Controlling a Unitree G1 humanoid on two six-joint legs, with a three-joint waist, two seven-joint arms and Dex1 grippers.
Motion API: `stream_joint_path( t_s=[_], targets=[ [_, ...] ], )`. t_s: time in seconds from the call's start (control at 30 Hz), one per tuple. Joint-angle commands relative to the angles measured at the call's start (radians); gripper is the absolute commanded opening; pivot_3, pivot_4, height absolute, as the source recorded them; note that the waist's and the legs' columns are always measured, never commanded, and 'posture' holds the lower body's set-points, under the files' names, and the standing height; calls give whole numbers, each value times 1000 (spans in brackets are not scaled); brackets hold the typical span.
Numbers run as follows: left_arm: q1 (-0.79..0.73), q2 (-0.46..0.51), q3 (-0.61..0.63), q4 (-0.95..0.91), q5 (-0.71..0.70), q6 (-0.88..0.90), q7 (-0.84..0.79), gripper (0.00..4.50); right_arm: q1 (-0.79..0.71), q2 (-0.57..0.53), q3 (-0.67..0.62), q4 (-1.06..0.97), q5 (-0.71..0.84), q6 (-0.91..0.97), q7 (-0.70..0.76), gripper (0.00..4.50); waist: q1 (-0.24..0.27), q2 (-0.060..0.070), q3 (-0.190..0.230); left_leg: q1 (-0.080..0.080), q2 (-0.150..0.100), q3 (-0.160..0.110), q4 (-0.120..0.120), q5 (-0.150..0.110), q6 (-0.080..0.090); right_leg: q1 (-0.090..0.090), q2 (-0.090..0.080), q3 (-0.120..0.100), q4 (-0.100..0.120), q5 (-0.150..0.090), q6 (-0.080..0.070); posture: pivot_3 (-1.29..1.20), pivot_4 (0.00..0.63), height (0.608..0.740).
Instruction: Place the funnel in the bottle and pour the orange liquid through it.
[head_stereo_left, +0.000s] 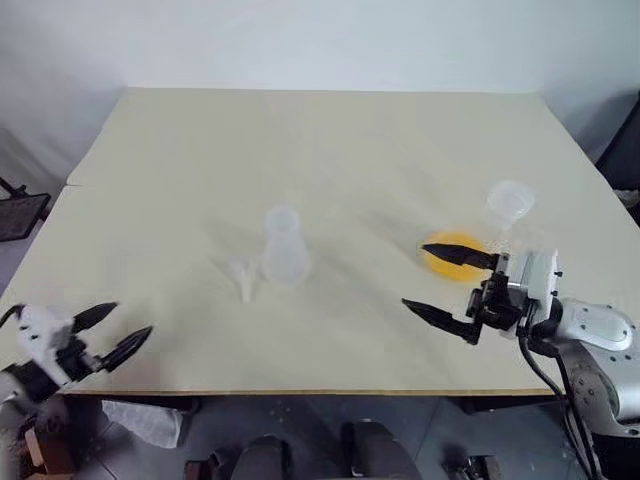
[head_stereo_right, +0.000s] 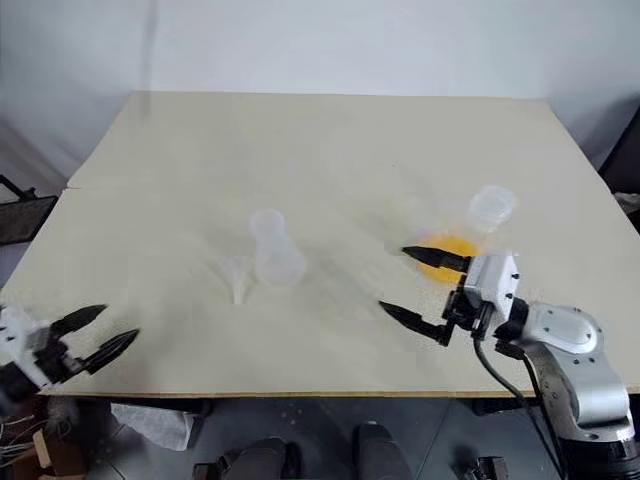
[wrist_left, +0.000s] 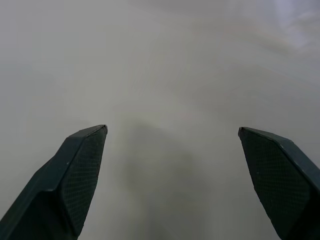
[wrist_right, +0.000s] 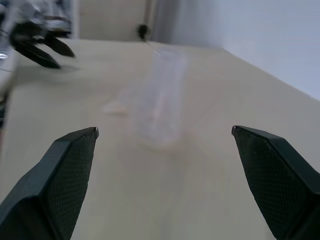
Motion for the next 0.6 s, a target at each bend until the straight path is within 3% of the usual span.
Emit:
stream_joint_path(
  t_s=[0.03, 0.27, 0.4, 0.6],
  targets=[
    [-34, 29, 11, -39, -15, -8, -18, 4467, -10, 13, -9, -40, 26, 10, -28, 4500, 14, -2, -1, 0, -1, -1, 1, 0, 1, 1, -1, 0, 0, 0, 0, 0, 150, 740],
    [-124, 91, -89, -301, -133, 209, -89, 4467, 85, 19, -82, 20, -1, -38, -33, 4500, 22, -4, -2, 0, -6, -1, 2, -2, 3, 2, -7, -3, 0, 0, 0, 0, 150, 740],
    [-344, 114, -228, -354, -144, 350, -55, 4467, 168, 16, -116, 49, -28, -73, -29, 4500, 22, -3, -2, 0, -7, -1, 2, -1, 4, 3, -8, -4, 0, 0, 0, 0, 150, 740],
    [-658, 68, -491, -264, 1, 443, -26, 4467, 237, 31, -157, 51, -41, -104, -65, 4500, 7, -2, -1, 1, -7, 0, 2, -1, 3, 3, -7, -5, 1, 0, 1, 0, 150, 740]
  ],
)
